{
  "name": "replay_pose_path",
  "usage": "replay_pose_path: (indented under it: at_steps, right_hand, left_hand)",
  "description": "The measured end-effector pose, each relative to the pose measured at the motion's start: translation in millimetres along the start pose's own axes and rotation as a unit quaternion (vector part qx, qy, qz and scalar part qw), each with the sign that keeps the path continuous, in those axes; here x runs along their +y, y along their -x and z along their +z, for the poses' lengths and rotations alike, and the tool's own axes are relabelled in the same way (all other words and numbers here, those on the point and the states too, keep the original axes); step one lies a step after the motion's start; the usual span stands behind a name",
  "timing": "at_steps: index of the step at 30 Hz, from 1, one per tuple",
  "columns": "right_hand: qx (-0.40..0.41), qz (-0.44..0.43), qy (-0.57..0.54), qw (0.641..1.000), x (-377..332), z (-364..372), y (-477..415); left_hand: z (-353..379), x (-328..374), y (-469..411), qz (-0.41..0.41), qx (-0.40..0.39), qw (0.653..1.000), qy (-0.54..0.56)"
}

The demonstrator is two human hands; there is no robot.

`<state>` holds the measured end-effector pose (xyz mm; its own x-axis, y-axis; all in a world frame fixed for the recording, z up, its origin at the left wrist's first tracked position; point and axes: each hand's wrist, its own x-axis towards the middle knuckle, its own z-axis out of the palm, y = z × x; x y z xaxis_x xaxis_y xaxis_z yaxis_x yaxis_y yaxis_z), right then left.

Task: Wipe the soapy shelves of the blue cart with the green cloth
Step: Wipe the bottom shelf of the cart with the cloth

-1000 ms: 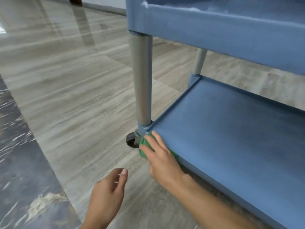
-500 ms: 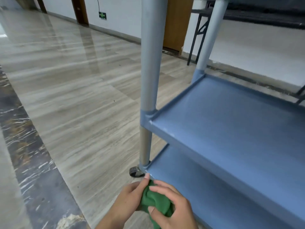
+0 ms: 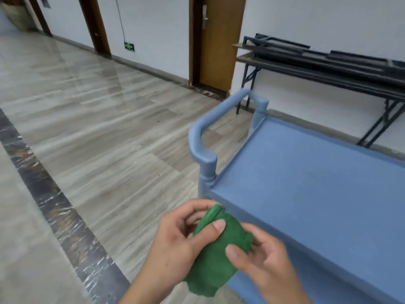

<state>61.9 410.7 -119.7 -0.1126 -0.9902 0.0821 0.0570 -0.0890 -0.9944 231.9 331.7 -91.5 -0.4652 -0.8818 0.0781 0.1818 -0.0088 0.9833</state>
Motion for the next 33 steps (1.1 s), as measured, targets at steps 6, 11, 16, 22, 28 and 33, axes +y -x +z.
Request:
replay_pose_path:
  at_steps: [6, 11, 16, 22, 28, 33]
  right_hand:
    - [0.035, -0.057, 0.048, 0.997, -179, -3, -49]
    - [0.135, -0.114, 0.073, 0.981, -267, -17, -86]
    - [0.174, -0.111, 0.065, 0.976, -294, -42, -123]
    - [0.174, -0.057, 0.040, 0.982, -263, -90, -201]
    - [0.115, 0.020, 0.032, 0.993, -194, -139, -304]
    - [0.047, 0.071, 0.044, 0.995, -140, -148, -389]
  left_hand:
    - [18, 161, -61, 0.089, -0.048, 0.995, -0.014]
    - [42, 241, -108, 0.114, -0.076, 0.988, -0.072]
    - [61, 251, -145, 0.024, -0.126, 0.992, -0.022]
    - [83, 209, -203, -0.013, -0.064, 0.998, -0.007]
    - [100, 145, -270, -0.084, 0.036, 0.996, 0.019]
    - [89, 103, -327, -0.120, 0.146, 0.981, 0.035]
